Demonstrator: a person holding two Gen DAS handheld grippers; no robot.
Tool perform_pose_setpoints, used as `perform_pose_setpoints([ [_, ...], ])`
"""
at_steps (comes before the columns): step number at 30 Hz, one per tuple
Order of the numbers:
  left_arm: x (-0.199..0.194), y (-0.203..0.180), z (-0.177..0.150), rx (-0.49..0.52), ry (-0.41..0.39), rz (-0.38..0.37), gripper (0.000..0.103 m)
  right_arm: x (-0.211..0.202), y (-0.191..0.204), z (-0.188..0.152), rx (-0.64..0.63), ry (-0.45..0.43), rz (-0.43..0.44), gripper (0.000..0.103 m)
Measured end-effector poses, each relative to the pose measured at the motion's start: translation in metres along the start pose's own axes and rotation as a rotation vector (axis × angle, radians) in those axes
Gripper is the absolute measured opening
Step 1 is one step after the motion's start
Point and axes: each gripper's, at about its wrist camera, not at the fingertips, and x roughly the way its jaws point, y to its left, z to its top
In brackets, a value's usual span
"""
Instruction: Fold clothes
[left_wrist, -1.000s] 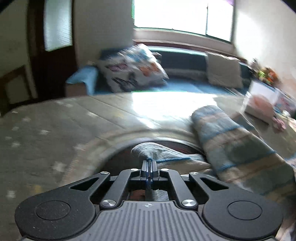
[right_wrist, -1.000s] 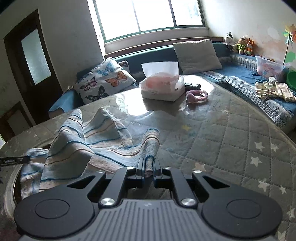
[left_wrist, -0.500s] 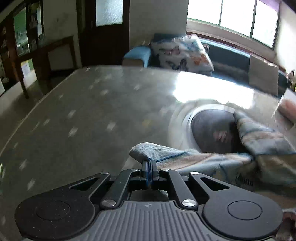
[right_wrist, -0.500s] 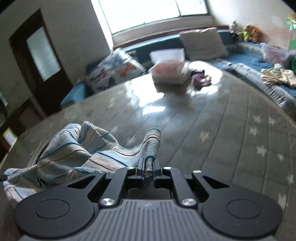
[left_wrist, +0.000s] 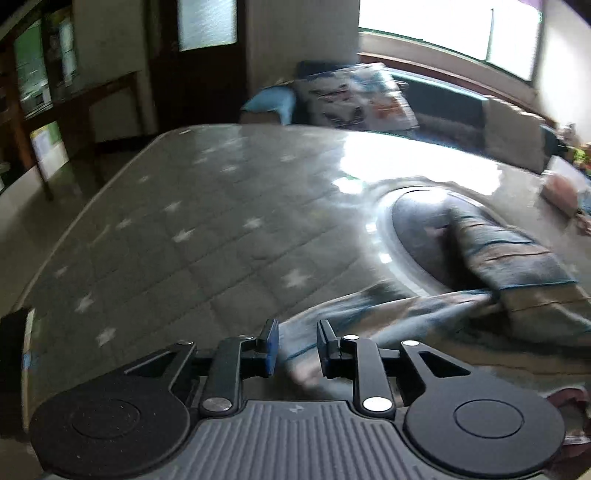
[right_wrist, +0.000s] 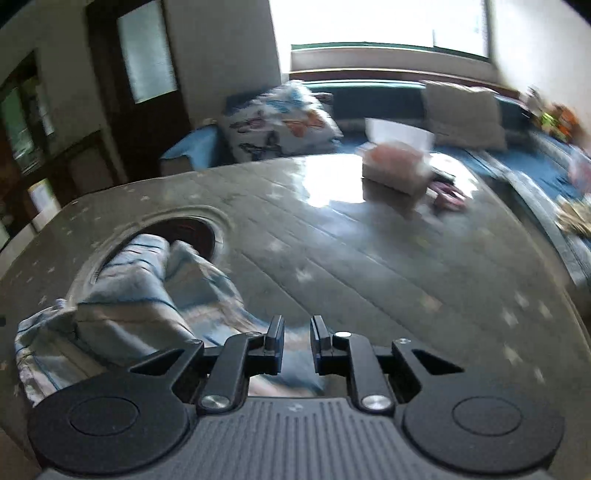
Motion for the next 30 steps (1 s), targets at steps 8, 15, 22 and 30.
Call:
perform_pose_setpoints([
  [8, 0.027, -0.061, 0.009, 0.206, -0.010, -0.168, 0.030, 0.073, 0.054, 0.045, -0.150, 0.046, 0.144, 0.016],
  [15, 0.056, -0.099, 0.011, 0.360, -0.007, -0.230, 0.031, 0.136, 0.090, 0.068, -0.248, 0.110, 0.222, 0.020],
  [22, 0.073, -0.110, 0.013, 0.447, -0.004, -0.258, 0.033, 0.176, 0.110, 0.073, -0.293, 0.153, 0.235, 0.019],
  [30, 0.082, -0.110, 0.012, 0.464, -0.006, -0.301, 0.011, 0.151, 0.098, 0.086, -0.277, 0.027, 0.166, 0.005],
])
